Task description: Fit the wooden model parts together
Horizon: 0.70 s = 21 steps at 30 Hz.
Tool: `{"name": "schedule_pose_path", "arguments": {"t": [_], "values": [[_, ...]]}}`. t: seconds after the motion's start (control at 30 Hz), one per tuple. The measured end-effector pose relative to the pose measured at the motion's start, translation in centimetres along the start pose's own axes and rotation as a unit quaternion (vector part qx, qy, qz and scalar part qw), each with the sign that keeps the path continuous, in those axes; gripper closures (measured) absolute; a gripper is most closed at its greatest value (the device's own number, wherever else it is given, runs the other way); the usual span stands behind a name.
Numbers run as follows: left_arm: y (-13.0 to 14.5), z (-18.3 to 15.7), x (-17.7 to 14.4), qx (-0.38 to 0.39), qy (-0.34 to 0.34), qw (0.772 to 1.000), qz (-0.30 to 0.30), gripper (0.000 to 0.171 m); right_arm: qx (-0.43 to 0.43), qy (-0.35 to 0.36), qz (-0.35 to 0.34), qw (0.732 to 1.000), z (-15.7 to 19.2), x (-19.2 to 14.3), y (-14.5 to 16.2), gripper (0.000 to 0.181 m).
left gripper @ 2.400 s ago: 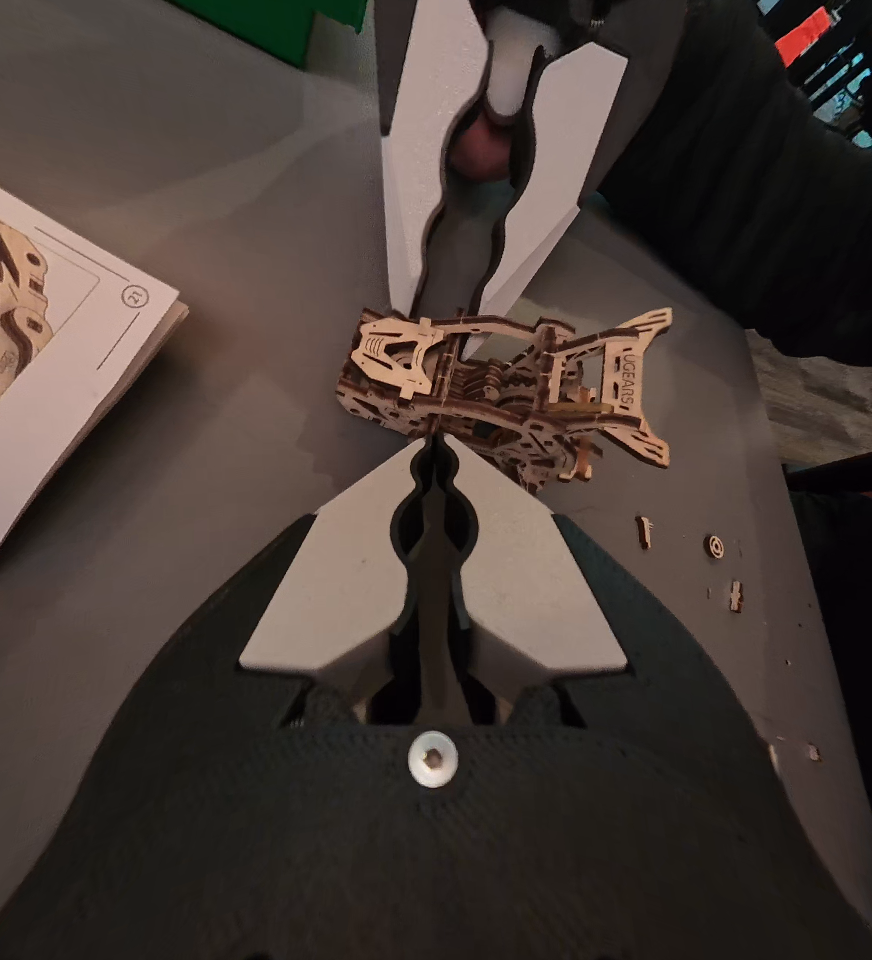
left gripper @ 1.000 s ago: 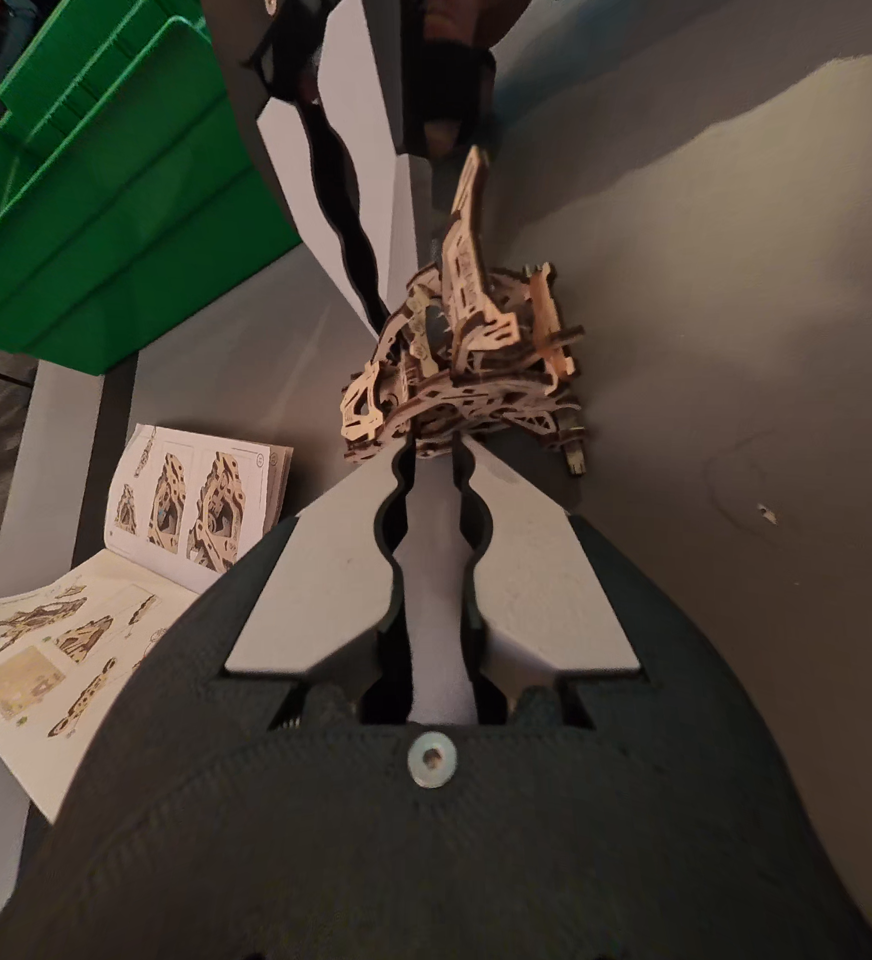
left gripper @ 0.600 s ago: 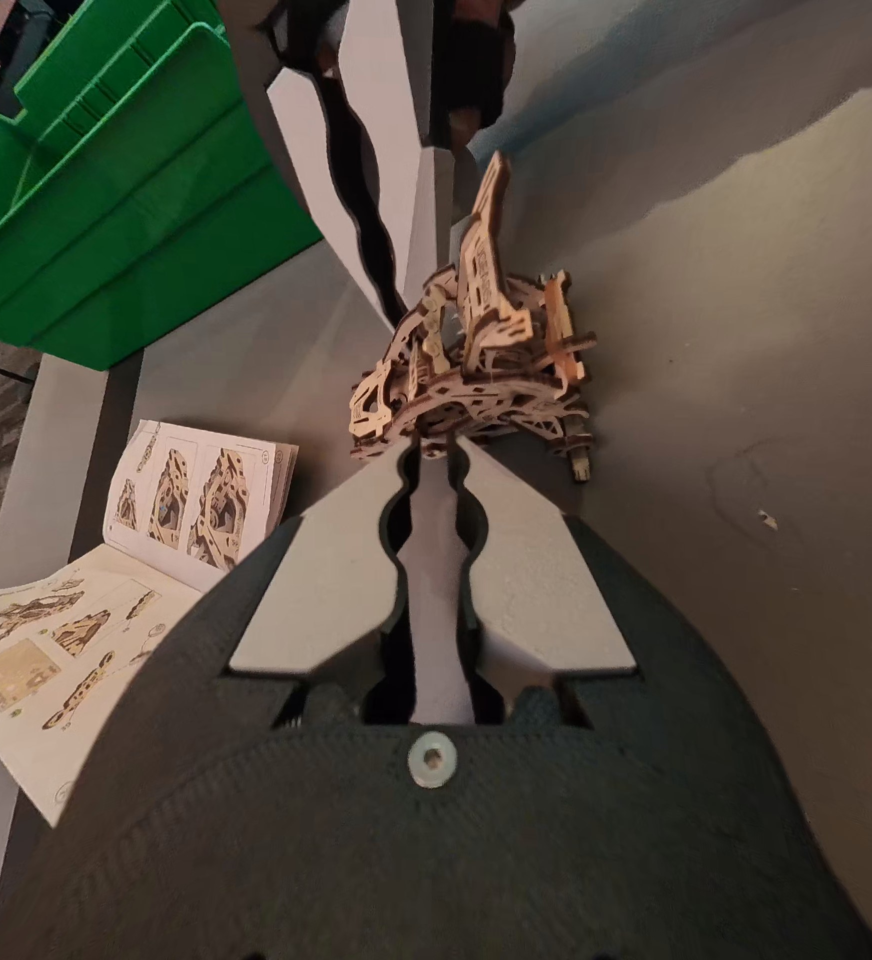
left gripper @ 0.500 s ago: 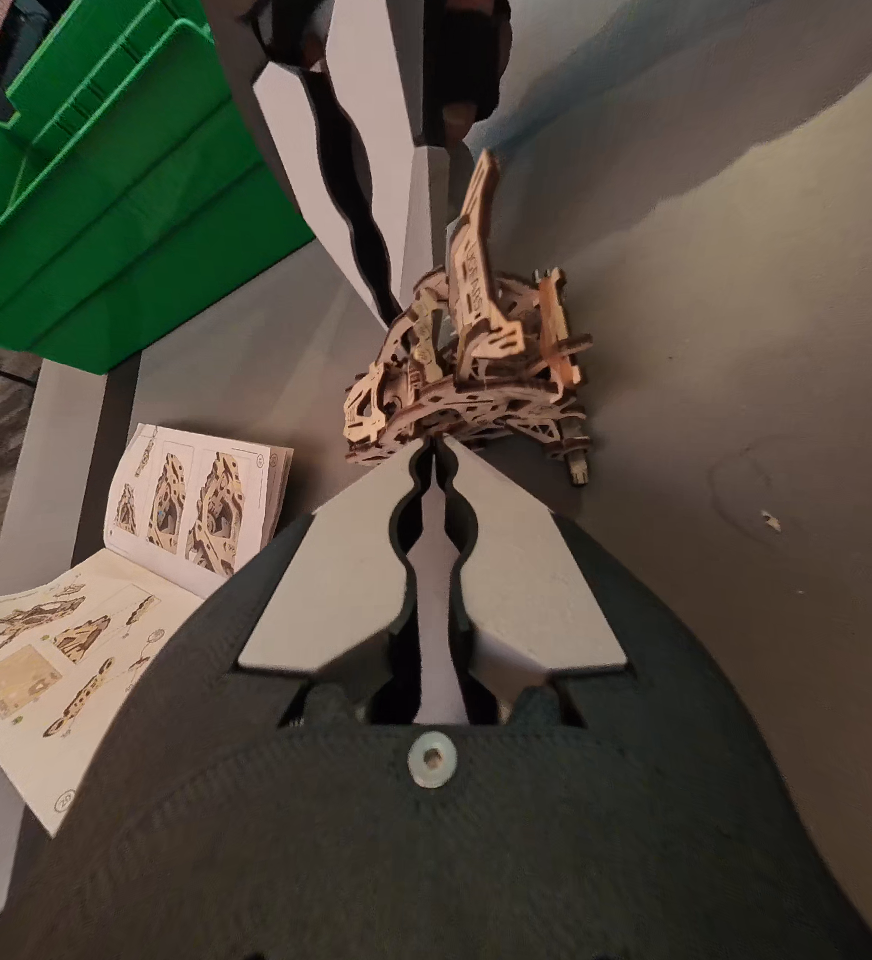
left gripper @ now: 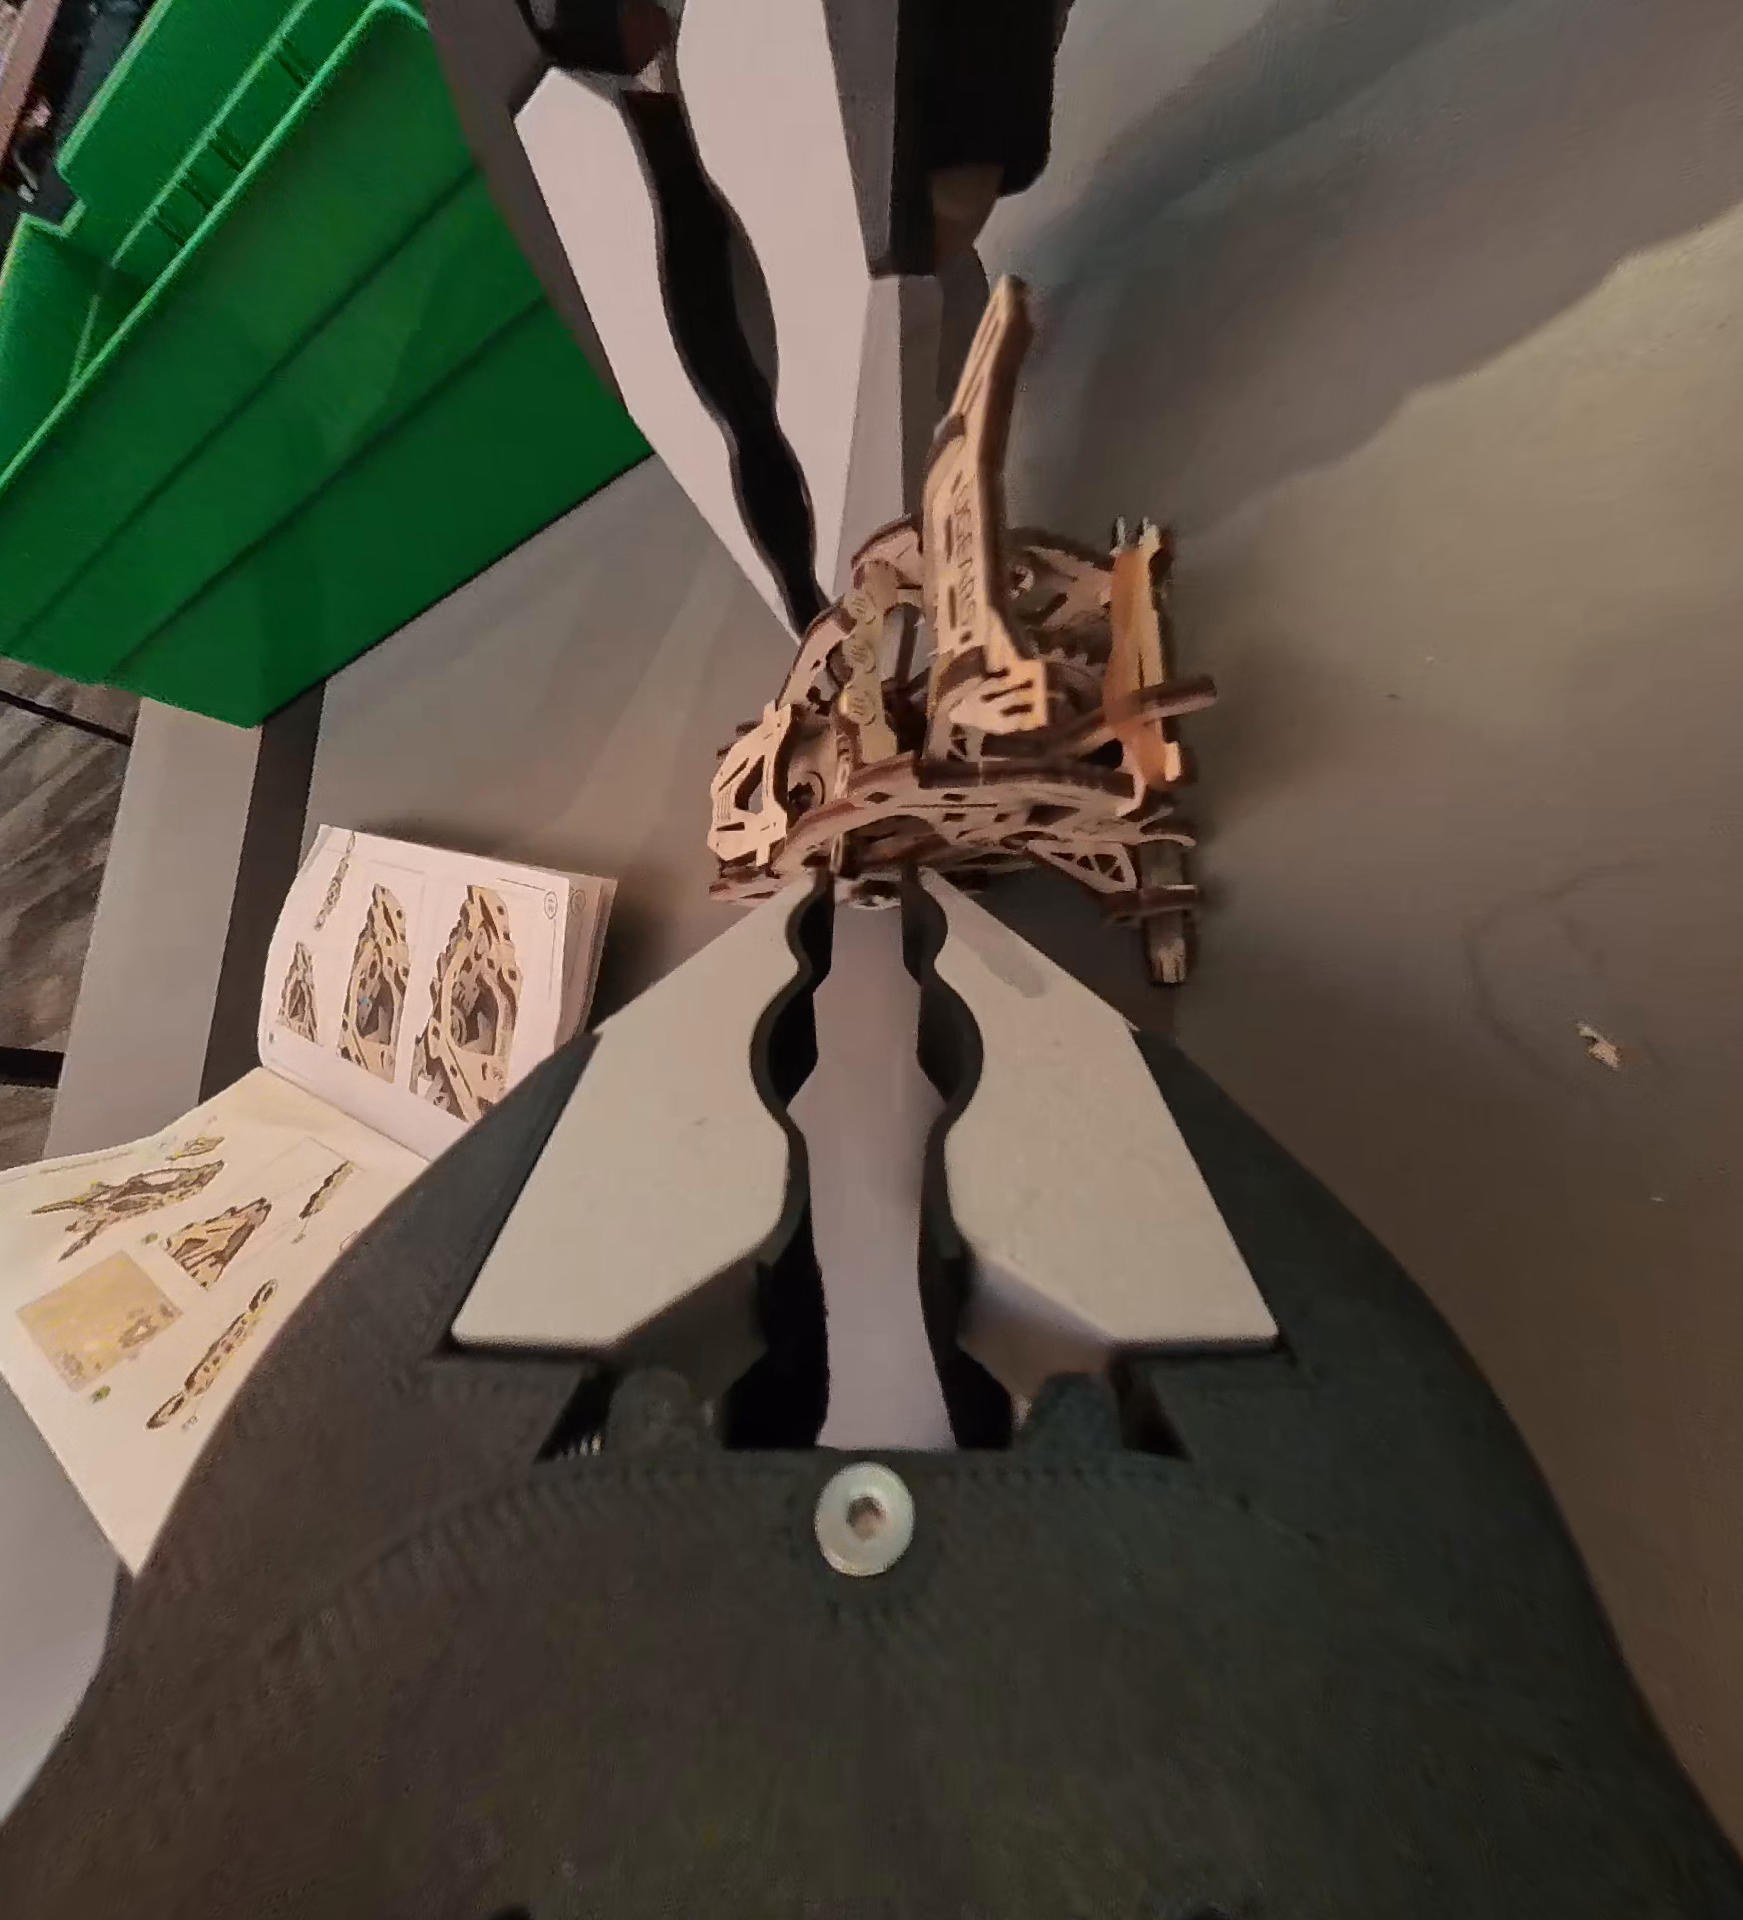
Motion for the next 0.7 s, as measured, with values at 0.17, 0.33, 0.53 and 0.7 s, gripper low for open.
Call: {"name": "schedule_pose_path", "arguments": {"t": [0.17, 0.33, 0.53, 0.7], "values": [[0.0, 0.0, -0.1, 0.009, -0.006, 1.0, -0.002, 0.17, 0.003, -0.001, 0.001, 1.0, 0.1, 0.2, -0.1, 0.177], [0.0, -0.1, 0.0, 0.001, 0.004, 1.0, 0.002, 0.171, 0.002, -0.002, -0.005, 1.0, 0.1, -0.1, -0.1, 0.176], [0.2, 0.2, 0.2, -0.099, 0.048, 0.994, -0.001, 0.171, 0.003, 0.003, -0.021, 1.0, -0.6, -0.7, 0.4, 0.165], [0.6, 0.7, 0.3, -0.174, 0.086, 0.981, 0.014, 0.171, -0.002, -0.014, -0.034, 0.999, -0.6, -0.4, 0.3, 0.176]]}}
Point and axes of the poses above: each gripper's, where its closed fingertips meet, x out along the fingers, y out of its underside, z = x × y across the jaws, the point moved 4 cm from there along -x, back along the fingers, and after that the axes turned 7 degrees about -y, right-handed, at the moved point
